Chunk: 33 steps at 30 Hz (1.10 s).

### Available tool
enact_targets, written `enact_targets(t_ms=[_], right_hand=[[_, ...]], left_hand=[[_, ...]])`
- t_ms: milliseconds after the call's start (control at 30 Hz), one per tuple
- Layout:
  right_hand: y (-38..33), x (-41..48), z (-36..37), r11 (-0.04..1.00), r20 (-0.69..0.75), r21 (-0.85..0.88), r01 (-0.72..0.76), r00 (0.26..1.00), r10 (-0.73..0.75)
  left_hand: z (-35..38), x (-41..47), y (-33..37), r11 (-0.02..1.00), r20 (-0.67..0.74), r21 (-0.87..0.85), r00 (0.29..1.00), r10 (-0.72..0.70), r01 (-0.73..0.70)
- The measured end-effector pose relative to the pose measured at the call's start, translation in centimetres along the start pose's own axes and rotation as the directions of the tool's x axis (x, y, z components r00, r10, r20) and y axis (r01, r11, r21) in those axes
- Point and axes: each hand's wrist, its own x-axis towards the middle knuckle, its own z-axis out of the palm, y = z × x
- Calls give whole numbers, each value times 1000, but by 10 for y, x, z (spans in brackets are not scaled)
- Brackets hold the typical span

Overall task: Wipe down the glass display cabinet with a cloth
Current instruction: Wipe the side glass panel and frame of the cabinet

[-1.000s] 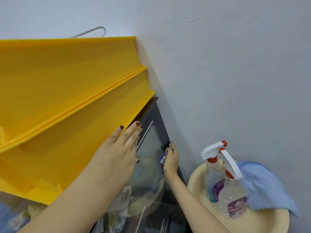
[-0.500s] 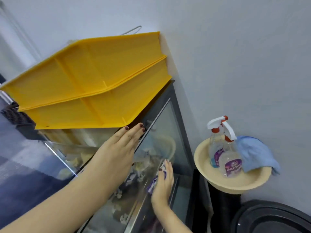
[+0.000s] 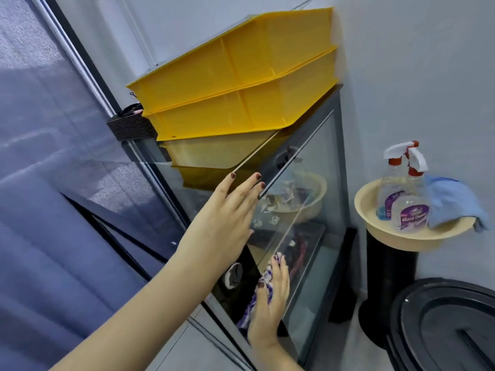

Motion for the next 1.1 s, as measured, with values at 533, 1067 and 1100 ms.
enact_targets(t_ms=[533,1067,1100], right_hand=[[7,-44,-5,983,-92,-29,-182,980,178],[4,-39,-5,951,-8,-79,-298,954,299],[22,-33,-12,924,-61,-46,-379,924,376]], left_hand=[[31,-28,40,998,-51,-68,999,-2,-2],[30,-22,49,993,-65,-13,991,-120,119],[28,-21,48,991,-47,-35,990,-130,129]])
